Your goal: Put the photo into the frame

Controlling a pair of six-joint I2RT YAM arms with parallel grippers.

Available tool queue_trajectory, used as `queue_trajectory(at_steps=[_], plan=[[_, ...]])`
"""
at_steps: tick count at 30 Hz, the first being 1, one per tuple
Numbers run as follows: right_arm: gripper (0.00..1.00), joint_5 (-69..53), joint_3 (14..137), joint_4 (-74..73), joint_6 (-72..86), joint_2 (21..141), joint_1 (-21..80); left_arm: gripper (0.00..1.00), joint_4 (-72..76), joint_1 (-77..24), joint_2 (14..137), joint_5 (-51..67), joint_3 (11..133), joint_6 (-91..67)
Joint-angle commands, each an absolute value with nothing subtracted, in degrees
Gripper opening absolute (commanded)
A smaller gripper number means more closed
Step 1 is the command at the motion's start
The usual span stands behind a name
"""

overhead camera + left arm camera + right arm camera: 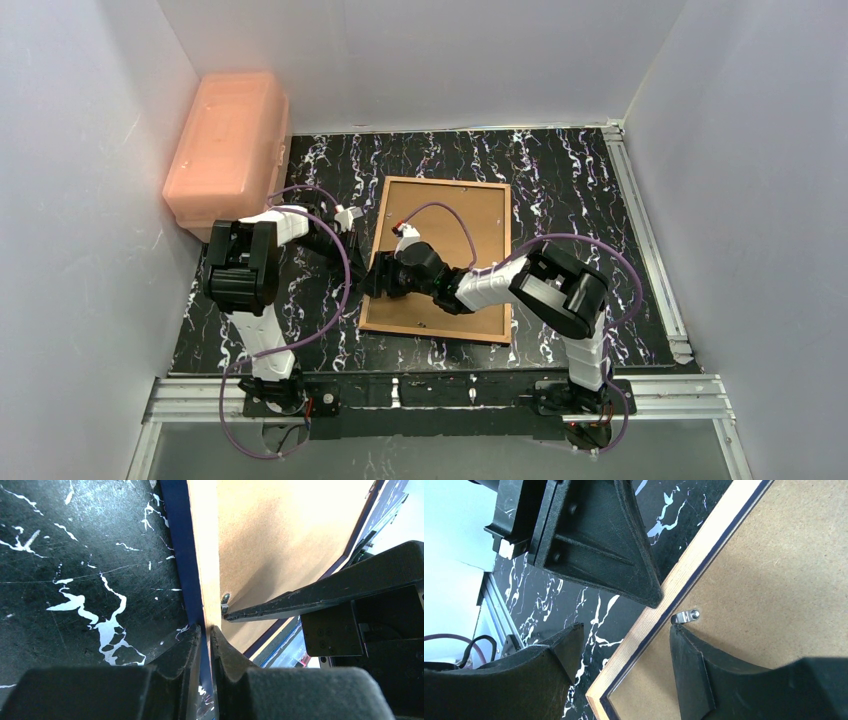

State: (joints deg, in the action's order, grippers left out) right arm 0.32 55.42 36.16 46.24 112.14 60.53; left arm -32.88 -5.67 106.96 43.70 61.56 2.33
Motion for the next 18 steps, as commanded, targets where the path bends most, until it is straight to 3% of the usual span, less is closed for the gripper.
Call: queue_trajectory(at_steps=[1, 18], plan=[[0.72, 2.13, 57.02, 37.17, 44.42, 112.77, 60.76, 0.09, -31.91, -6.06, 105.67, 41.72, 60.11, 3.52], [0.72, 1.25, 58.10, 38.69, 43.77, 113.63, 60.65, 0.09, -31.68, -6.07, 104.97, 41.65, 59.59, 3.31]])
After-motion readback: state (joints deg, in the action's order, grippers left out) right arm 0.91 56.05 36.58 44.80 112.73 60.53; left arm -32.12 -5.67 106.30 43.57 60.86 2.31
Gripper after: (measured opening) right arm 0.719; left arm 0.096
